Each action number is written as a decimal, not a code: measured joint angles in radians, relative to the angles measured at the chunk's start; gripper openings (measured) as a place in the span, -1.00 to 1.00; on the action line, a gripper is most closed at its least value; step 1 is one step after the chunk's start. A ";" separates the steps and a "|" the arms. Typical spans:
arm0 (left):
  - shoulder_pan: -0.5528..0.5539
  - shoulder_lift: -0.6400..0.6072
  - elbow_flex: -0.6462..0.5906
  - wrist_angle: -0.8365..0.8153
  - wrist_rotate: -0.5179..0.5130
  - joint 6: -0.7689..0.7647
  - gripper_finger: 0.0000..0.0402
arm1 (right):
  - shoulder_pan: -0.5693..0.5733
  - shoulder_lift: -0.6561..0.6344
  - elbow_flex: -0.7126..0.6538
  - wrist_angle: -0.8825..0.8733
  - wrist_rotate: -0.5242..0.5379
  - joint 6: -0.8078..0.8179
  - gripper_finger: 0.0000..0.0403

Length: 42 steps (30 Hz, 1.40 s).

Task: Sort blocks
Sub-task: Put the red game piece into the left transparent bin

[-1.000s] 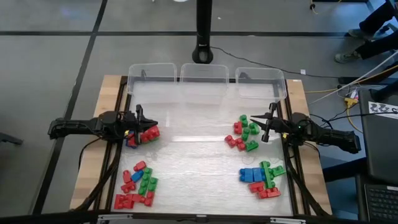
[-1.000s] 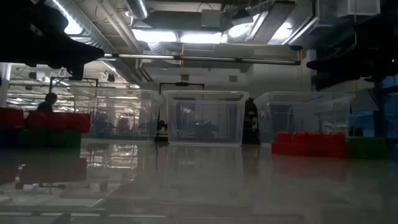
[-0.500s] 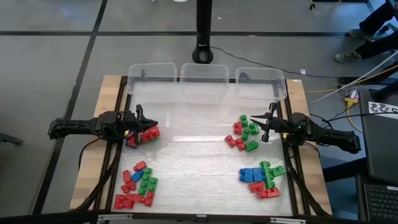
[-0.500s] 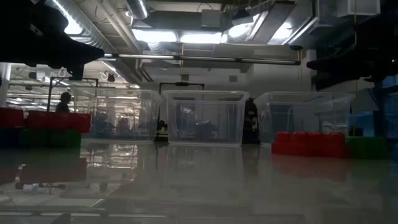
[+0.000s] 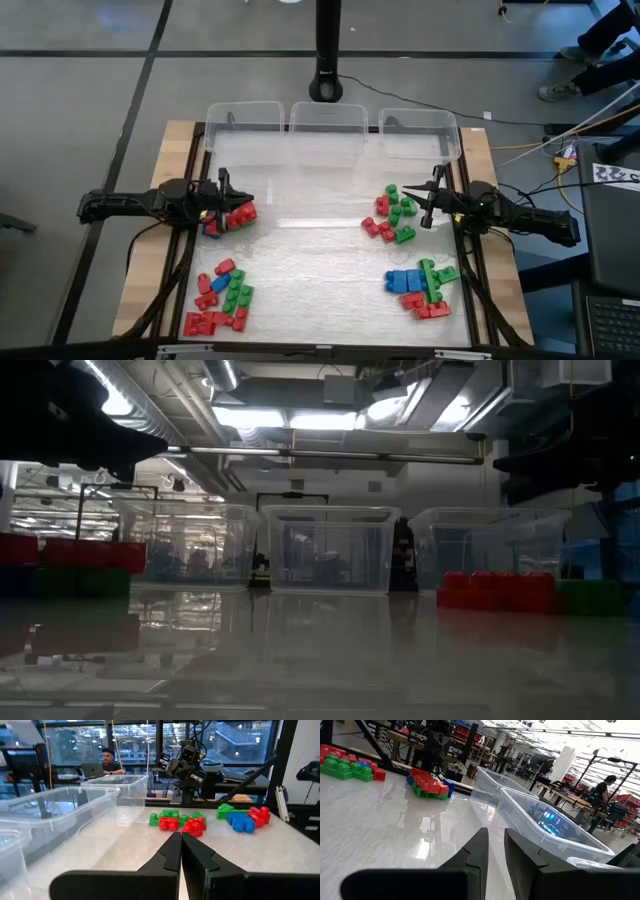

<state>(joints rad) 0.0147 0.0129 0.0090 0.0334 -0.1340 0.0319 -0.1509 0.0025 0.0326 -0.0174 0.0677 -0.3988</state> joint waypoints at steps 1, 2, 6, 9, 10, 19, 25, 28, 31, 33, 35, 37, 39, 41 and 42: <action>0.000 0.000 0.000 0.000 0.000 -0.001 -0.99 | 0.000 0.000 0.000 0.000 0.000 0.000 -0.68; 0.000 0.000 0.000 0.001 0.000 -0.006 -0.99 | 0.000 0.000 0.000 0.000 0.000 0.000 -0.68; 0.000 0.000 0.000 0.030 0.000 0.001 -0.99 | 0.000 0.000 -0.001 0.008 0.002 0.000 -0.68; 0.000 0.000 0.000 0.061 0.000 -0.006 -0.99 | 0.000 0.000 -0.001 0.012 0.009 0.000 -0.68; 0.000 0.000 0.000 0.073 0.000 -0.016 -0.99 | 0.000 0.000 -0.001 0.013 0.009 0.000 -0.68; 0.000 0.002 0.001 0.254 0.000 0.090 -0.99 | 0.000 0.000 -0.003 0.079 0.118 -0.002 -0.68; 0.000 0.054 0.050 0.252 0.000 0.206 -0.99 | 0.000 0.000 -0.003 0.175 0.135 -0.071 -0.68; 0.000 0.133 0.108 0.248 0.000 0.229 -0.99 | 0.000 0.000 -0.002 0.197 0.135 -0.082 -0.68; 0.000 0.248 0.187 0.237 -0.002 0.247 -0.99 | 0.000 0.000 -0.002 0.200 0.135 -0.098 -0.68; 0.000 0.345 0.247 0.225 -0.014 0.262 -0.99 | 0.000 0.000 -0.002 0.200 0.135 -0.114 -0.68; 0.000 0.446 0.328 0.178 -0.036 0.272 -0.99 | 0.000 0.000 -0.002 0.200 0.139 -0.130 -0.68; 0.000 0.541 0.433 0.072 -0.062 0.268 -0.99 | 0.000 0.000 -0.002 0.200 0.143 -0.132 -0.68; 0.000 0.632 0.545 -0.042 -0.067 0.246 -0.99 | 0.000 0.000 -0.002 0.197 0.142 -0.133 -0.68; 0.000 0.708 0.645 -0.148 -0.067 0.227 -0.99 | 0.000 0.000 -0.002 0.187 0.142 -0.133 -0.68; 0.000 0.741 0.688 -0.189 -0.069 0.219 -0.99 | 0.000 0.000 -0.002 0.180 0.142 -0.133 -0.68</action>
<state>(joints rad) 0.0147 0.7536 0.6973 -0.1554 -0.2025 0.2506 -0.1509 0.0021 0.0311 0.1625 0.2100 -0.5321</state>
